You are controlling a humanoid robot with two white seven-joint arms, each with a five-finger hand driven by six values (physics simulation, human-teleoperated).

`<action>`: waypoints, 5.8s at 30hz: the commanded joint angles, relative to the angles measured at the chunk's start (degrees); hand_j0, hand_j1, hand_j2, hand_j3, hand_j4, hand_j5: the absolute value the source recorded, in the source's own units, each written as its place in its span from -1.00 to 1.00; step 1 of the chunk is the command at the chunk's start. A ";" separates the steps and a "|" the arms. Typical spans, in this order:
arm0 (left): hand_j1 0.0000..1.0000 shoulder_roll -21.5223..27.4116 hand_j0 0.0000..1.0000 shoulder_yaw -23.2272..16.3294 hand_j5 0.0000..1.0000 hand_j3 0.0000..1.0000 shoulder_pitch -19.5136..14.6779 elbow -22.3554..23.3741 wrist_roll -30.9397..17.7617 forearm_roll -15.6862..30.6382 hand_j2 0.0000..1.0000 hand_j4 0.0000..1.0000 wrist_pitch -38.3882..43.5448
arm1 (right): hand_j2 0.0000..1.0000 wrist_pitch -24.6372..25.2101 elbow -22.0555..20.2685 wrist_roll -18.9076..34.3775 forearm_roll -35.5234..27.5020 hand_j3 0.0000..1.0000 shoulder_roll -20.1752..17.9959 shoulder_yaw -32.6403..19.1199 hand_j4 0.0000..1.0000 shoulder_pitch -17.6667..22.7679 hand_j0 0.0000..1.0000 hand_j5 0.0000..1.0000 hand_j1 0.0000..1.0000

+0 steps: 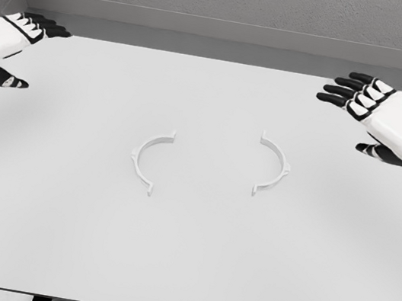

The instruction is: Assemble PVC drainage pipe clamps

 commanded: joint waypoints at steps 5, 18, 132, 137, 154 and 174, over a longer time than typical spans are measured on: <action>1.00 -0.27 1.00 -4.79 1.00 1.00 0.00 -3.57 0.01 -2.14 1.00 1.00 0.04 | 1.00 0.67 0.30 -0.24 -1.20 1.00 -0.02 1.92 1.00 0.00 1.00 1.00 1.00; 1.00 -5.10 1.00 -10.15 1.00 1.00 -0.70 -4.62 0.01 -5.48 1.00 1.00 0.04 | 1.00 3.22 23.23 7.31 8.56 1.00 13.51 21.96 1.00 -18.45 1.00 1.00 1.00; 1.00 -12.83 1.00 -10.24 1.00 1.00 -1.67 0.74 -3.33 -8.12 1.00 1.00 0.04 | 1.00 5.86 31.15 11.00 12.08 1.00 30.30 34.97 1.00 -29.71 1.00 1.00 1.00; 1.00 -12.83 1.00 -10.33 1.00 1.00 -1.41 0.65 -3.33 -7.68 1.00 1.00 0.04 | 1.00 7.79 27.55 12.15 11.90 1.00 30.21 36.03 1.00 -29.53 1.00 1.00 1.00; 1.00 -15.64 1.00 -11.20 1.00 1.00 -1.58 0.82 -3.42 -7.94 1.00 1.00 0.04 | 1.00 7.88 21.66 11.97 11.28 1.00 21.25 34.62 1.00 -27.07 1.00 1.00 1.00; 1.00 -20.39 1.00 -13.49 1.00 1.00 -3.34 4.43 -3.77 -8.64 1.00 1.00 0.04 | 1.00 -0.14 6.19 11.97 9.44 1.00 12.02 -14.07 1.00 6.41 1.00 1.00 1.00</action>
